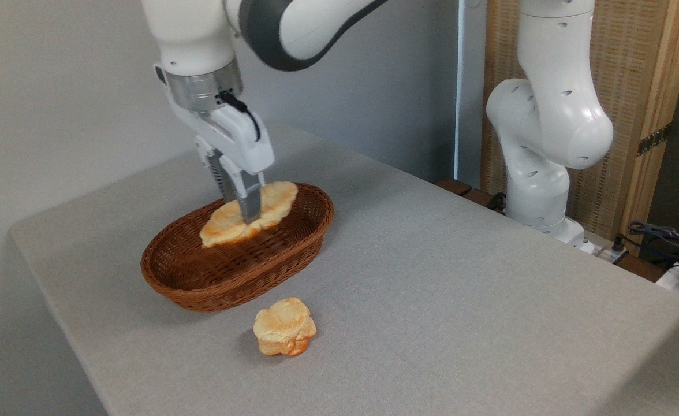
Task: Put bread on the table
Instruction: 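Lift the bread roll out of the basket and carry it beside the other roll, then lower the bread roll onto the table and open the gripper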
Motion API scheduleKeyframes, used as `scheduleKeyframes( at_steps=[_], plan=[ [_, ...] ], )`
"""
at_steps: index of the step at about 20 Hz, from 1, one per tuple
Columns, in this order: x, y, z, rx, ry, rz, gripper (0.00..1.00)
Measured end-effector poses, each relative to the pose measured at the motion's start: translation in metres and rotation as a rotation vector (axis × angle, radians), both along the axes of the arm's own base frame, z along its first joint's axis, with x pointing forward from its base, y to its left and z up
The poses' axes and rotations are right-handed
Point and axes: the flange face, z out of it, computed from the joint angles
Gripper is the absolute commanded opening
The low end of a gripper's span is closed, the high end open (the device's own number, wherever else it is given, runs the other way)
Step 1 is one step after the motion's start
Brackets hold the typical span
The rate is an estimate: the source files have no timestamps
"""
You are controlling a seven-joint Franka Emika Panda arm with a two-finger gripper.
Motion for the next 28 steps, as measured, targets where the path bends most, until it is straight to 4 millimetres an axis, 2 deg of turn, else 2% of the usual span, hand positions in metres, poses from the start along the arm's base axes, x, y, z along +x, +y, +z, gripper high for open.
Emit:
scheduleKeyframes(
  at_steps=[3, 5, 8, 10, 11, 13, 14, 21, 28],
  plan=[
    [-0.004, 0.037, 0.002, 0.001, 0.038, -0.01, 0.4],
    [-0.004, 0.056, -0.007, 0.022, 0.058, -0.017, 0.41],
    [-0.008, 0.071, -0.028, 0.075, 0.094, -0.043, 0.43],
    [-0.01, 0.086, -0.038, 0.088, 0.114, -0.051, 0.53],
    [-0.01, 0.094, -0.041, 0.086, 0.117, -0.055, 0.65],
    [-0.011, 0.11, -0.043, 0.079, 0.12, -0.06, 0.96],
    [-0.011, 0.114, -0.044, 0.078, 0.122, -0.061, 1.0],
    [-0.015, 0.117, -0.056, 0.115, 0.146, -0.074, 1.0],
    [-0.015, 0.117, -0.056, 0.116, 0.146, -0.075, 1.0]
  ],
)
